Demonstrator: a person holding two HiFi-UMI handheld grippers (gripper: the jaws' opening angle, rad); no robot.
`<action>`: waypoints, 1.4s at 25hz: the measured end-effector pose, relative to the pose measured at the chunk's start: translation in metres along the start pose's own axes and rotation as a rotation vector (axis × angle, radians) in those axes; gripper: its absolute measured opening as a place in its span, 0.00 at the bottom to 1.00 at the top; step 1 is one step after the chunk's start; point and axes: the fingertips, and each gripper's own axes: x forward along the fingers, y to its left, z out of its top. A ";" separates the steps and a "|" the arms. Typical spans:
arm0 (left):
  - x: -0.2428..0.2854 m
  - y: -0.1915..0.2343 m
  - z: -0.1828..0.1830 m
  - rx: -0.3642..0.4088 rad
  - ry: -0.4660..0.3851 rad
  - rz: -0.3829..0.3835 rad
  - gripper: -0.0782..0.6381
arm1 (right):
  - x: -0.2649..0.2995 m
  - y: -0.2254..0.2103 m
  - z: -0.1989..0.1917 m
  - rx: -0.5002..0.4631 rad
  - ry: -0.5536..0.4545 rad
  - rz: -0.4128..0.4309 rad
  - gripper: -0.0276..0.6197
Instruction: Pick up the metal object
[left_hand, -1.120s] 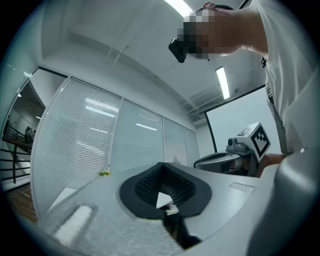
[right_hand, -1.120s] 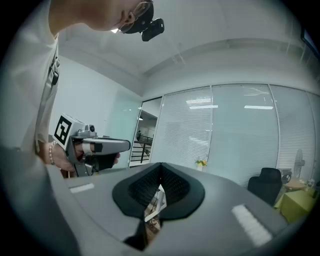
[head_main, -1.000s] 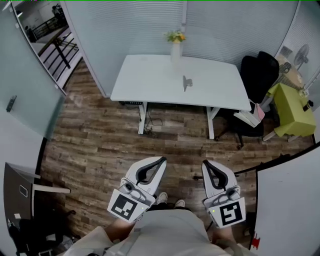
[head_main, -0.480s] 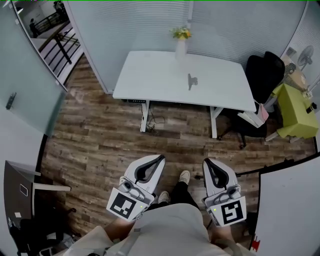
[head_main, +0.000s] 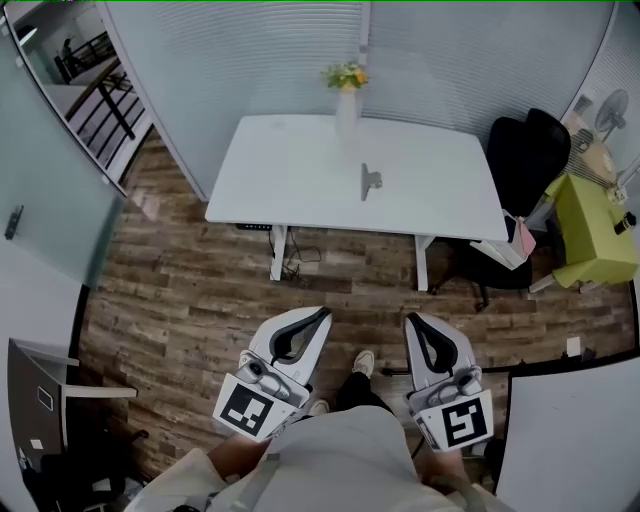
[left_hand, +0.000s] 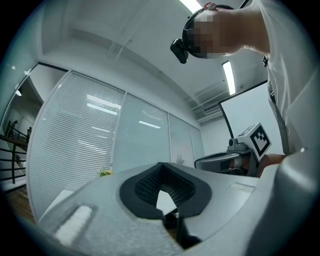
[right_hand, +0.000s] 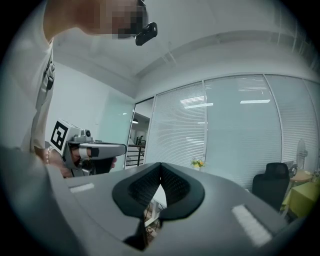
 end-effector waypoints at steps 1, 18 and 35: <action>0.014 0.002 -0.001 0.001 0.000 -0.002 0.11 | 0.005 -0.013 -0.002 0.000 0.001 0.001 0.05; 0.219 0.031 -0.035 0.014 0.031 -0.001 0.11 | 0.079 -0.205 -0.037 0.018 0.015 0.033 0.05; 0.302 0.144 -0.067 -0.002 0.047 0.045 0.11 | 0.210 -0.266 -0.060 0.035 0.031 0.082 0.05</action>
